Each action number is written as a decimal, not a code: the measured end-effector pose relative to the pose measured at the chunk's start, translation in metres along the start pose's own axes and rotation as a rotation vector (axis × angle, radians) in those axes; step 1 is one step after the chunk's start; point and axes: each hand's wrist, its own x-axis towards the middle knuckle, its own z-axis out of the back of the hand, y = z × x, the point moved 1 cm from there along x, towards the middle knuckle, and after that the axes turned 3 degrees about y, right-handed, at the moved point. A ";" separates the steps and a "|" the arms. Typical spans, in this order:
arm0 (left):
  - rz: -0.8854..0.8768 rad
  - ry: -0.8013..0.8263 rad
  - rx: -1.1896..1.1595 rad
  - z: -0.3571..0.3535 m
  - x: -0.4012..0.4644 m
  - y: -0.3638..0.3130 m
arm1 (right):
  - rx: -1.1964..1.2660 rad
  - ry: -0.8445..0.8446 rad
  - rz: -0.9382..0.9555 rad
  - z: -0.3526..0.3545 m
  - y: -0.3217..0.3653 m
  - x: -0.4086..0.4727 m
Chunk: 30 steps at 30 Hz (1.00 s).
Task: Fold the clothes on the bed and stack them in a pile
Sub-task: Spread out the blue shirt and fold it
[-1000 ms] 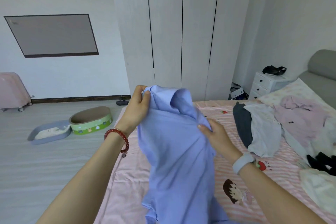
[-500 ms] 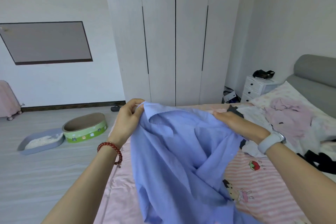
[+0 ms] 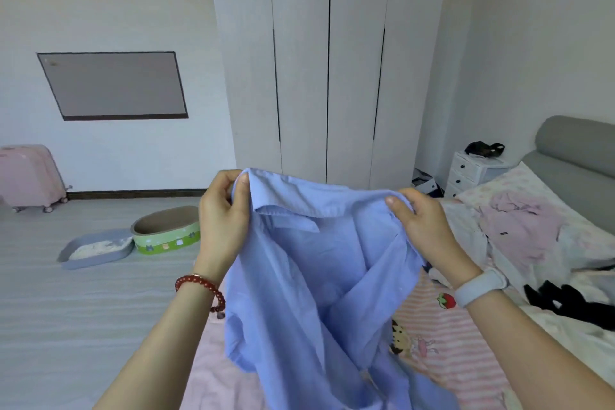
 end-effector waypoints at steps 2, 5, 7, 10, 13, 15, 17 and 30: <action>-0.058 -0.099 -0.005 0.010 -0.001 -0.029 | 0.082 -0.147 0.116 0.010 0.037 0.000; -0.101 -0.193 -0.020 0.027 0.003 -0.068 | 0.197 -0.275 0.241 0.021 0.091 0.006; -0.138 -0.233 -0.021 0.039 0.009 -0.089 | 0.256 -0.317 0.278 0.023 0.120 0.011; -0.171 -0.260 0.001 0.051 0.020 -0.101 | 0.331 -0.335 0.300 0.020 0.142 0.024; -0.172 -0.247 0.035 0.057 0.026 -0.087 | 0.352 -0.313 0.282 0.008 0.139 0.038; -0.130 -0.210 0.074 0.056 0.031 -0.059 | 0.337 -0.278 0.229 -0.009 0.122 0.050; -0.052 -0.160 0.111 0.052 0.036 -0.019 | 0.302 -0.225 0.141 -0.034 0.094 0.063; 0.676 0.316 0.358 -0.037 0.085 0.378 | 0.114 0.231 -0.667 -0.295 -0.190 0.150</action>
